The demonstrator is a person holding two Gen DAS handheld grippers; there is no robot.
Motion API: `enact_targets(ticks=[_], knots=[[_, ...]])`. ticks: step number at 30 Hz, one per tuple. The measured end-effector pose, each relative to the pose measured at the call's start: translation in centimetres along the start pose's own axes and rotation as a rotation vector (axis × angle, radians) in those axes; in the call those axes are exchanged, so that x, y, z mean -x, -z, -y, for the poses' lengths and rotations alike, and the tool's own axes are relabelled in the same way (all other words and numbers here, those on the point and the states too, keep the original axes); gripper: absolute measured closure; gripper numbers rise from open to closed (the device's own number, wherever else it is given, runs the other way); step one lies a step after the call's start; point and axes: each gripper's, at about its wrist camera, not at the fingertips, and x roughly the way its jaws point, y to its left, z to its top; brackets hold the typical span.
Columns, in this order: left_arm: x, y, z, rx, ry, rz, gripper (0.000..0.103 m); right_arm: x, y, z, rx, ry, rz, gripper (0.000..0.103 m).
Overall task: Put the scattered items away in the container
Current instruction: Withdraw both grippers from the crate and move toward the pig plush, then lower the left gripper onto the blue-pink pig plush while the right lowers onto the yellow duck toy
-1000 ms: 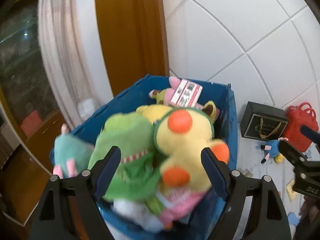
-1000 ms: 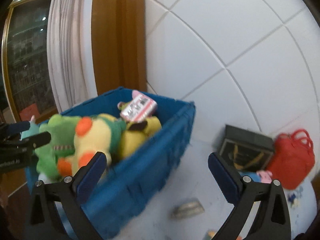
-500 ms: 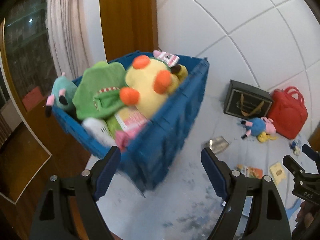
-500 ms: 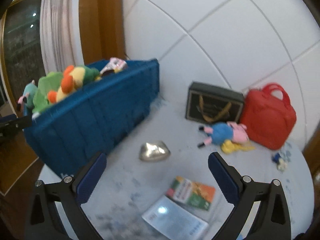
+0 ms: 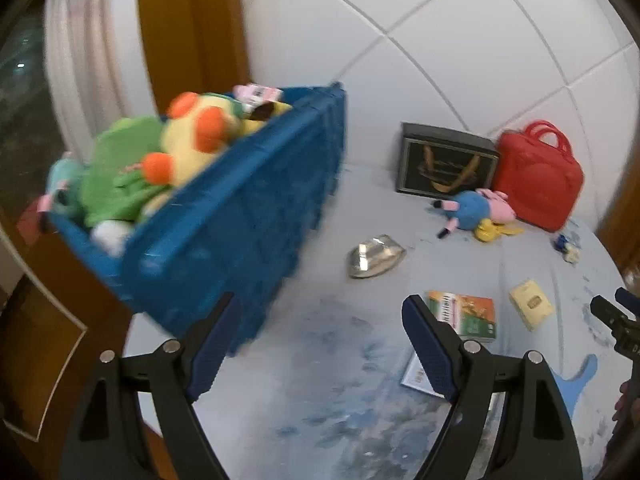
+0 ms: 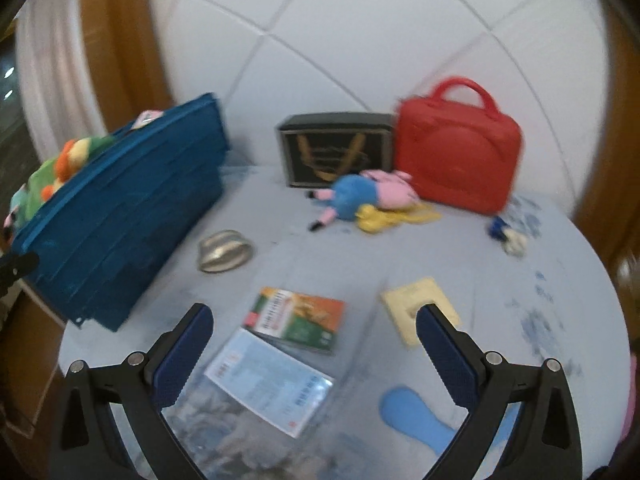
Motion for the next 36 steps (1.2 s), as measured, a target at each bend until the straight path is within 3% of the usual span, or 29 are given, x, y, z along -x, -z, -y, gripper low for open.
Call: enact_targets(ticks=[6, 14, 18, 22, 29, 32, 36], knots=[[-5.5, -0.4, 1.9, -0.035, 0.098, -0.093, 0.02, 0.0, 0.7, 4.7, -0.106, 0.099, -0.032, 0.0], [-12.9, 0.1, 4.3, -0.085, 0.173, -0.213, 0.02, -1.8, 2.9, 8.4, -0.201, 0.251, -0.12, 0.0], [-14.6, 0.7, 6.2, -0.114, 0.193, -0.262, 0.02, -3.4, 3.8, 10.1, -0.246, 0.237, -0.164, 0.0], [-15.5, 1.2, 7.3, -0.059, 0.204, -0.286, 0.02, -5.6, 3.3, 11.6, -0.236, 0.222, -0.189, 0.0], [-18.4, 2.0, 10.0, -0.016, 0.15, -0.368, 0.02, -11.6, 0.9, 13.2, -0.173, 0.122, -0.271, 0.0], [-19.8, 0.7, 11.8, -0.026, 0.172, -0.35, 0.02, -15.3, -1.1, 12.8, -0.142, 0.093, -0.272, 0.0], [-24.0, -3.6, 16.1, -0.091, 0.219, -0.297, 0.02, -19.7, -3.8, 12.2, -0.135, 0.062, -0.266, 0.0]])
